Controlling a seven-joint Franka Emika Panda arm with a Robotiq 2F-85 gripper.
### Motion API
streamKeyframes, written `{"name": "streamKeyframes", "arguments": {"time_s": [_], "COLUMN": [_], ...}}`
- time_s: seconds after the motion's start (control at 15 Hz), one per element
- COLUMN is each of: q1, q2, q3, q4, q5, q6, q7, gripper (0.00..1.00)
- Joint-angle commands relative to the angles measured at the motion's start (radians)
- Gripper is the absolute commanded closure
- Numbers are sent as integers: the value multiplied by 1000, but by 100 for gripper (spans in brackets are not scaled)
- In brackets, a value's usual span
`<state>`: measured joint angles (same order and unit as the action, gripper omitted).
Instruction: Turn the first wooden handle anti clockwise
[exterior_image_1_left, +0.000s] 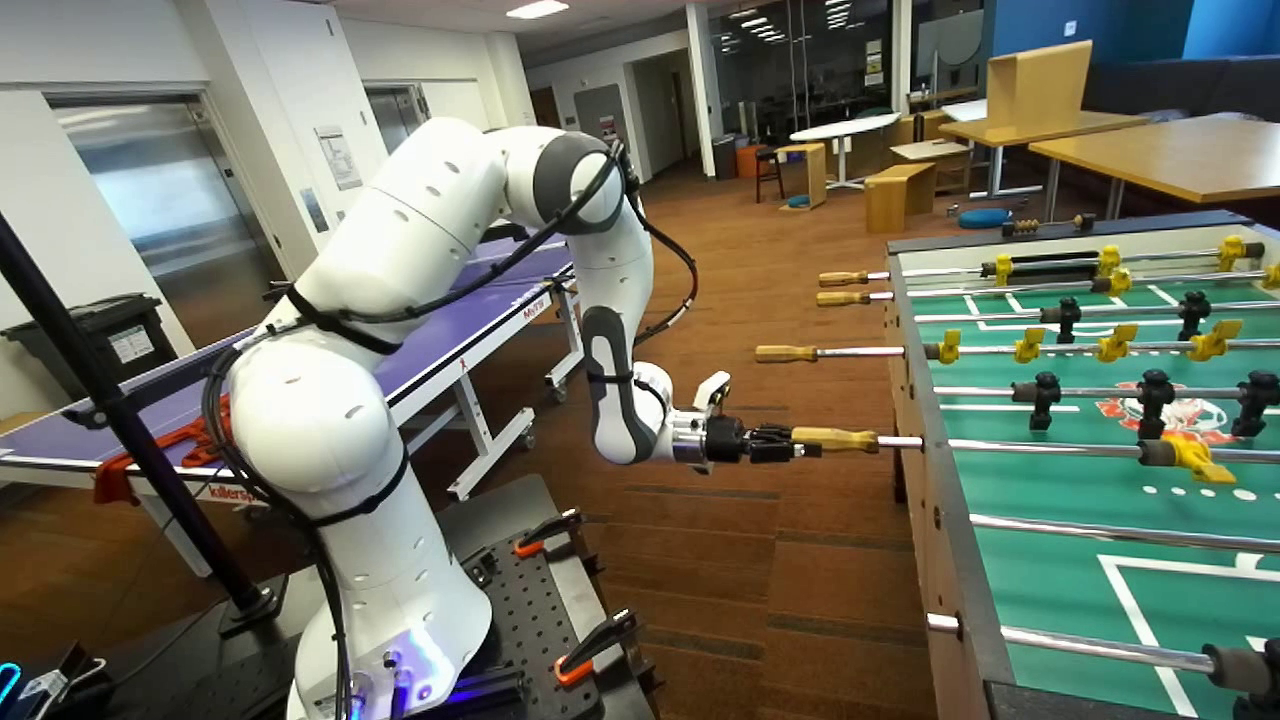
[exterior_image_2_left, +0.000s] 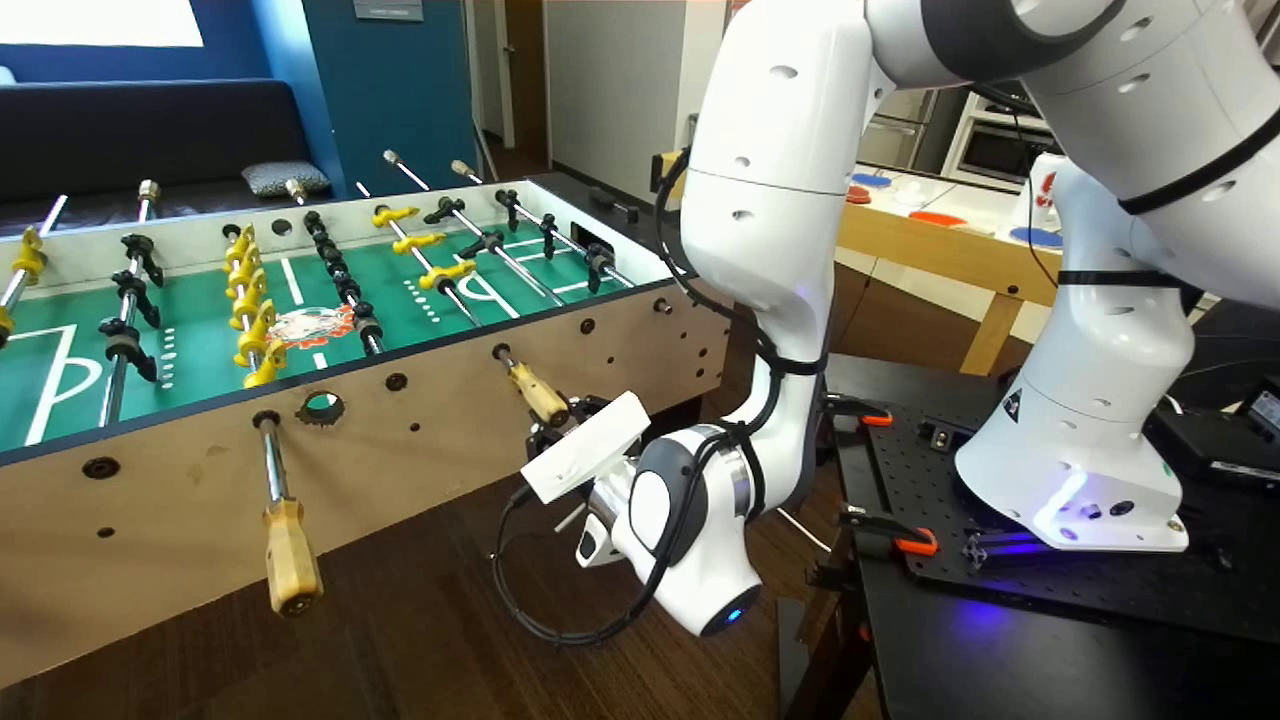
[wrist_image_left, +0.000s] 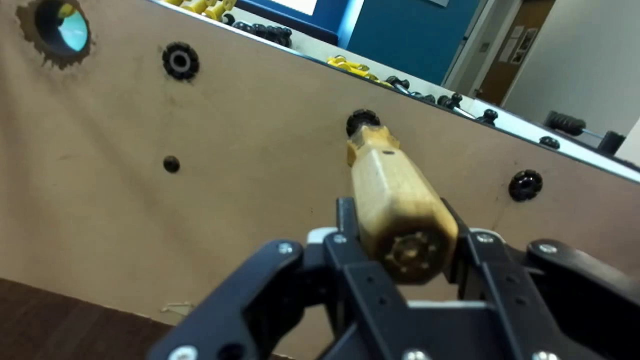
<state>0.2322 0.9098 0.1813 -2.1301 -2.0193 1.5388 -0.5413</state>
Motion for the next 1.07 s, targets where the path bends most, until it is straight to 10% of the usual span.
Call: {"name": "streamKeyframes", "arguments": {"time_s": [0.0,1.0], "q1": [35,43], "q2": [-62,-77], "q3": [-28,-48], "q4": [-20,-19], "q5": [15,-38], "q6": [18,53], "q7": [-228,-1137], "gripper": [85,85]}}
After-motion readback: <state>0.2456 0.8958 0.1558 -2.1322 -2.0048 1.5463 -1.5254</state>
